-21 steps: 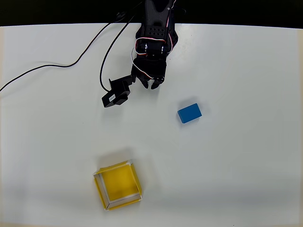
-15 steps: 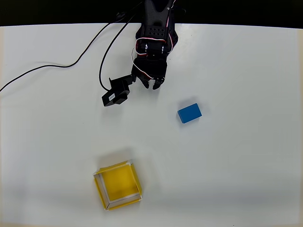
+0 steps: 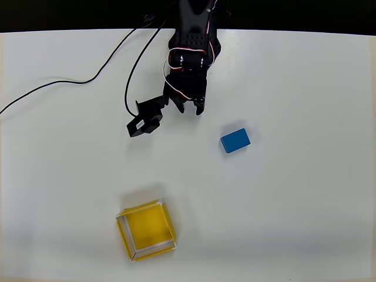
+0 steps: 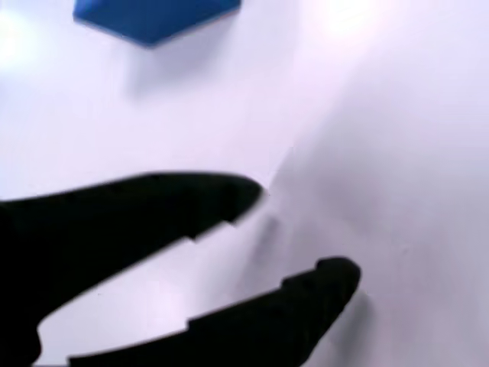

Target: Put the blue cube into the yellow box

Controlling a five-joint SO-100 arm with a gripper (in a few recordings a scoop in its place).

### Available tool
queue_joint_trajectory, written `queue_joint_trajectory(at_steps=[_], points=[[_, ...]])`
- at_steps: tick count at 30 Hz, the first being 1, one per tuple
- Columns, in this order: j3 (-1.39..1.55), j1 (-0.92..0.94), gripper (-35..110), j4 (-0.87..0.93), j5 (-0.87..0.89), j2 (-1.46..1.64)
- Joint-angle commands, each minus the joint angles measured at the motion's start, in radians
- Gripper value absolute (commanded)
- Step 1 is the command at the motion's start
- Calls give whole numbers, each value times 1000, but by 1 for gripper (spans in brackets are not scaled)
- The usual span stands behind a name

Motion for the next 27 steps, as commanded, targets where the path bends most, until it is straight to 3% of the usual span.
queue_joint_trajectory(at_steps=[1,12,27], points=[[-259,-5,31,-81,-9,-127],[-723,-80,49,-160,224,-548],[-1169,-330,50,97,991,-1114]])
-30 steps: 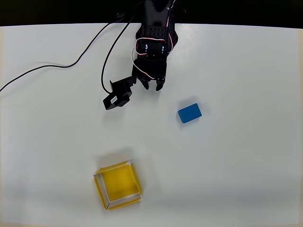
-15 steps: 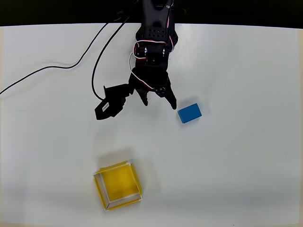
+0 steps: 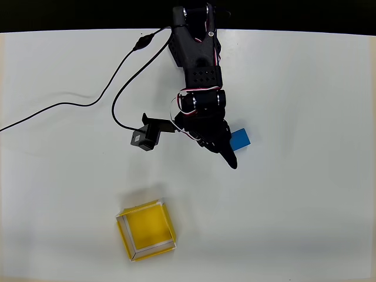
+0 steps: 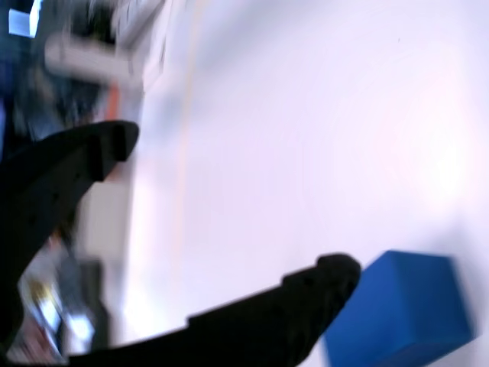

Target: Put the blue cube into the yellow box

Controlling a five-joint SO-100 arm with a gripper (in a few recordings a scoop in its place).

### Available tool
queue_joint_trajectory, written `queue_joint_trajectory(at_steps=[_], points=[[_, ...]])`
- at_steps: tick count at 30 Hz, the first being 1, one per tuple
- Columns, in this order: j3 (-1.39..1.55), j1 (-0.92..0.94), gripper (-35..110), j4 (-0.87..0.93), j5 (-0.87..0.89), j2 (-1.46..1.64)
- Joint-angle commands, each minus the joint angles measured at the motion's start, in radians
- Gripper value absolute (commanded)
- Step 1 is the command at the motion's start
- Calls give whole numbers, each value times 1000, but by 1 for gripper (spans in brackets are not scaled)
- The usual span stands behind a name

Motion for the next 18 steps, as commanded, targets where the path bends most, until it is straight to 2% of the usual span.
queue_joint_trajectory(at_steps=[1,7,18], points=[[-133,-84,50,60,141,-38],[-137,-187,50,127,308,-169],[-179,-279,49,103,399,-383]])
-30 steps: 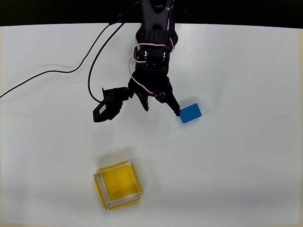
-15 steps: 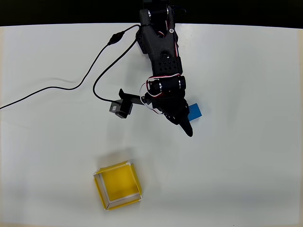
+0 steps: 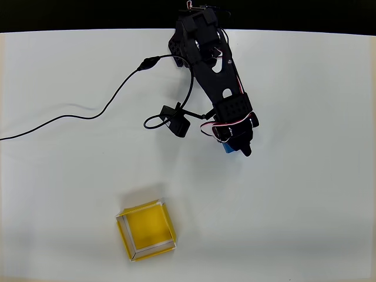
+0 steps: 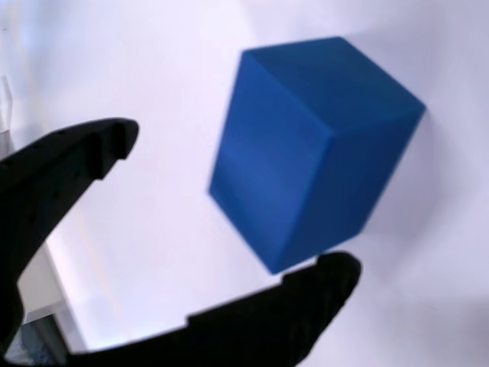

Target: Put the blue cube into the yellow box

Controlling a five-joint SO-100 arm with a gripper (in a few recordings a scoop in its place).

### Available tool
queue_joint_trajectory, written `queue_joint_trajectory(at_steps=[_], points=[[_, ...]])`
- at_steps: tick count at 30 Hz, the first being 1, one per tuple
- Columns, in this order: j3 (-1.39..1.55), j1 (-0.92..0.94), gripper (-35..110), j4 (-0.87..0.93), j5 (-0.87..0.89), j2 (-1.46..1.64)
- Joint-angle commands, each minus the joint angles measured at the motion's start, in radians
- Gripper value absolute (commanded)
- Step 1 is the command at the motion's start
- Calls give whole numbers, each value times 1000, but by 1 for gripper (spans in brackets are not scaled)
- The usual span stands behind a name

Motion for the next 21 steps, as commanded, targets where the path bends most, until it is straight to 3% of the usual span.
queue_joint_trajectory(at_steps=[1,13,21], points=[[-100,-23,49,-8,3,-2],[-156,-32,47,-75,37,-166],[-150,-32,34,-140,35,-221]])
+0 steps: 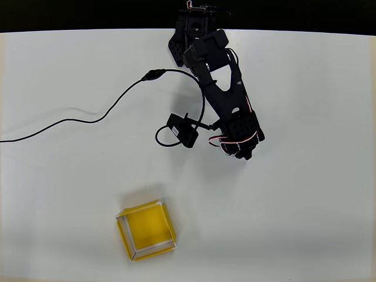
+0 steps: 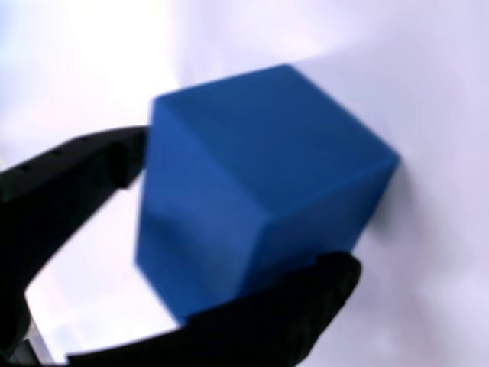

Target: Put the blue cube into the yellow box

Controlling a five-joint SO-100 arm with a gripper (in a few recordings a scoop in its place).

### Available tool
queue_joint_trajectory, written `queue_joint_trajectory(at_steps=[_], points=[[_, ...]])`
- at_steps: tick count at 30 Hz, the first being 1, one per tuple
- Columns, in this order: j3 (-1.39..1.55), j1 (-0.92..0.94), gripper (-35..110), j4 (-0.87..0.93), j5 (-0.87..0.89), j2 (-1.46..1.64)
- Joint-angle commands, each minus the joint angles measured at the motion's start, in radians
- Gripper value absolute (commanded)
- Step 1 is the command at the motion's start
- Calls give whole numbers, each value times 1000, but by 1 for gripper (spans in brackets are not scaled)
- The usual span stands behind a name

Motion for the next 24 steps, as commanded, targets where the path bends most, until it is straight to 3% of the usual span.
queue_joint_trajectory(at_steps=[1,10,24], points=[[-54,-11,33,-20,-3,38],[-25,6,18,-71,-89,43],[-46,236,11,-92,-528,216]])
